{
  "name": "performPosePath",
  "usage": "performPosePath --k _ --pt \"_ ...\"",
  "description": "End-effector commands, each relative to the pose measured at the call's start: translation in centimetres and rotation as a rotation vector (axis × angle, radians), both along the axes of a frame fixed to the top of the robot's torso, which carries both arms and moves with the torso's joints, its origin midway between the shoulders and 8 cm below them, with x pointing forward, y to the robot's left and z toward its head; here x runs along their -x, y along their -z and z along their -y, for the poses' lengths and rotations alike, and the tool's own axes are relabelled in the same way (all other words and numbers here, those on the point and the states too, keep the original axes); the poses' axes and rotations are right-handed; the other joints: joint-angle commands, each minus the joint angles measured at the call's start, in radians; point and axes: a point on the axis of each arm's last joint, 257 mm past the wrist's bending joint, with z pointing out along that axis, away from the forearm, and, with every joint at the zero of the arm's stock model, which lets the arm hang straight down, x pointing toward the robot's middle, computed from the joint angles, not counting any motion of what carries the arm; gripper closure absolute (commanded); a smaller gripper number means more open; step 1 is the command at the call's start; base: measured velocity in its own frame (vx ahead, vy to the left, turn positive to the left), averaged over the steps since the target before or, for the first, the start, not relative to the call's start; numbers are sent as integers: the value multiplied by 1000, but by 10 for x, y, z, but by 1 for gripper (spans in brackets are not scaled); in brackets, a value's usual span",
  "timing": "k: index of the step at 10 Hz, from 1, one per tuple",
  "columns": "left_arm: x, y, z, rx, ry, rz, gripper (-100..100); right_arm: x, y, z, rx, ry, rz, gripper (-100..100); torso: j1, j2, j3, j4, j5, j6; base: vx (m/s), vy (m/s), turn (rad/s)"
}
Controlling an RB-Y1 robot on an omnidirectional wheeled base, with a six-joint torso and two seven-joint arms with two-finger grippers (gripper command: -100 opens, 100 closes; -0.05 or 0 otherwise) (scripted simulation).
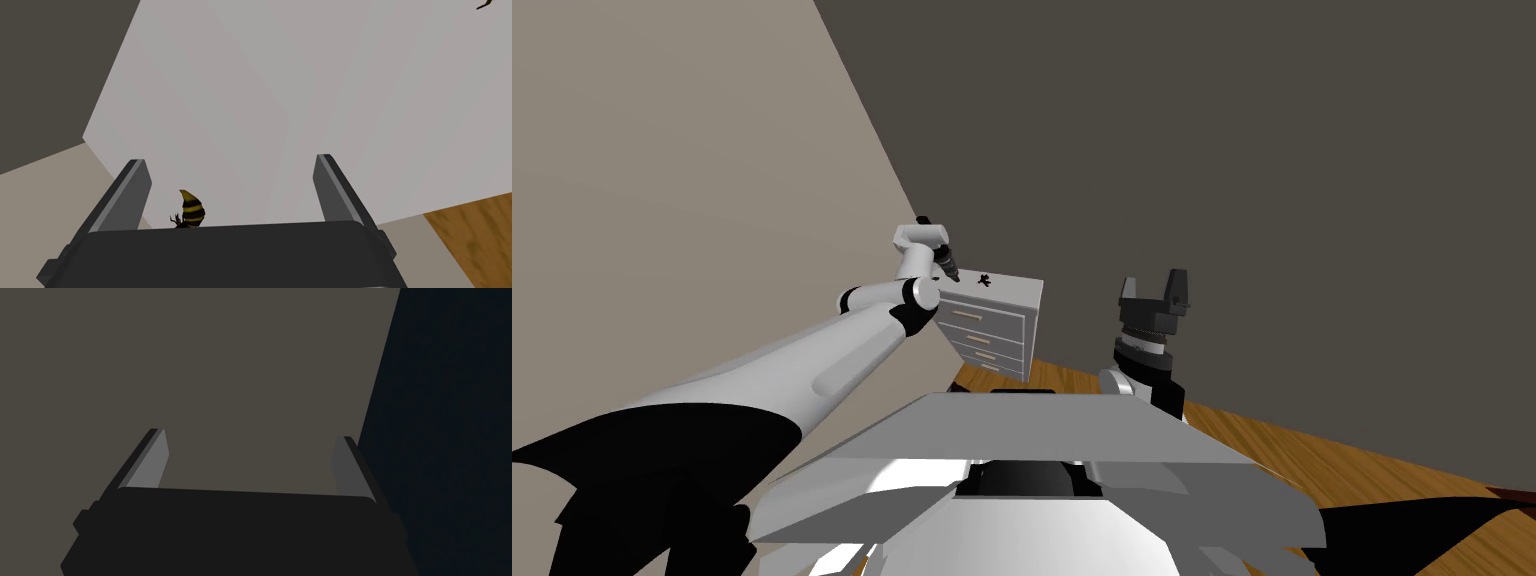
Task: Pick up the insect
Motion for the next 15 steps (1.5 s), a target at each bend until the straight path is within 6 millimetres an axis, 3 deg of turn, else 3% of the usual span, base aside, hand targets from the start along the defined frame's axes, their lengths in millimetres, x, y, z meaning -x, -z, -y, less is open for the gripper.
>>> performPosePath --k 1,8,15 --pt "9 0 10 42 11 -52 -100 0 0 0 0 0 0 0 0 0 0 0 0 0 48 16 -51" --pt "35 14 33 126 42 -196 -100 0 0 0 0 0 0 0 0 0 0 0 0 0 30 7 -25" --pt "71 23 70 235 110 -369 -100 0 0 0 0 0 0 0 -2 0 0 0 0 0 30 -6 -39"
